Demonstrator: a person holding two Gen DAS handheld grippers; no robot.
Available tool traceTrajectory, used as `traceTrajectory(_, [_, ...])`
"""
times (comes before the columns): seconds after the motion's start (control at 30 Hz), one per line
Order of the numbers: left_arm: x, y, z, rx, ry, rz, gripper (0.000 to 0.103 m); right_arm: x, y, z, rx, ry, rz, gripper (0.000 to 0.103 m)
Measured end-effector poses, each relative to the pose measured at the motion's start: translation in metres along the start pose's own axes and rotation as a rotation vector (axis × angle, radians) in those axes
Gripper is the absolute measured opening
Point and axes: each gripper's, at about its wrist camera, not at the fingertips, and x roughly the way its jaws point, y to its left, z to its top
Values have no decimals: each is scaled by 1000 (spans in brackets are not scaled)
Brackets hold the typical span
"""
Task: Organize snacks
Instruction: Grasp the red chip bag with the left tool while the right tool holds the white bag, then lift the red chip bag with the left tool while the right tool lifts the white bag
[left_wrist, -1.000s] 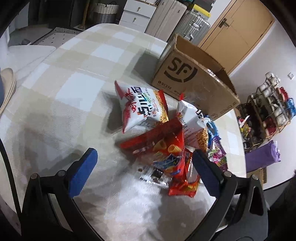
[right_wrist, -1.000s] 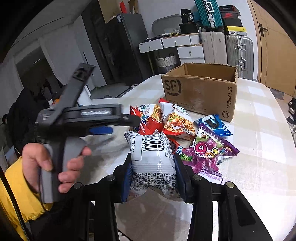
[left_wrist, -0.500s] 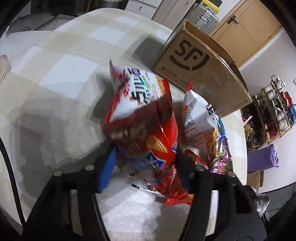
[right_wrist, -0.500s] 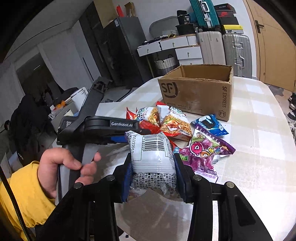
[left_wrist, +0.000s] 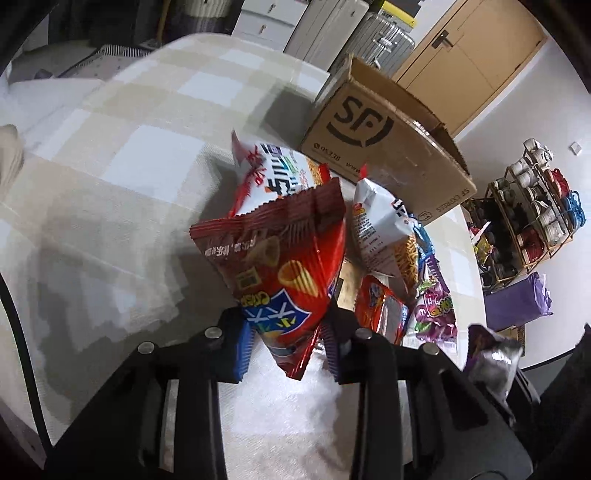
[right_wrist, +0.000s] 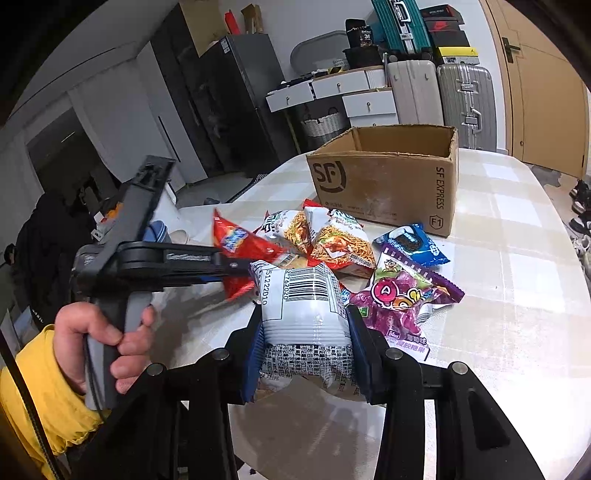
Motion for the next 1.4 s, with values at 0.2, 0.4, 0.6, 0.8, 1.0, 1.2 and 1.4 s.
traceTrajectory(0.2, [-23,7,-4,37,-48,19,28,-2,-3,2,33,-17,5,42])
traceTrajectory(0.4, [-39,-2,-9,116,-95,42,28,-6,-7,6,75,-56,-8,42])
traceTrajectory(0.6, [-50,-15,-17,176,-123,46,28,-6,-20,9,141,-70,-24,42])
traceTrajectory(0.8, [-59,-22,-24,218,-138,41,28,-7,-27,11,172,-86,-52,42])
traceTrajectory(1.0, [-59,-31,-34,283,-121,49,28,-21,-29,13,191,-137,-79,42])
traceTrajectory(1.2, [-63,-35,-45,312,-110,55,28,-29,-29,6,223,-139,-77,42])
traceTrajectory(1.4, [-79,-42,-54,338,-111,44,28,-35,-25,1,234,-140,-61,42])
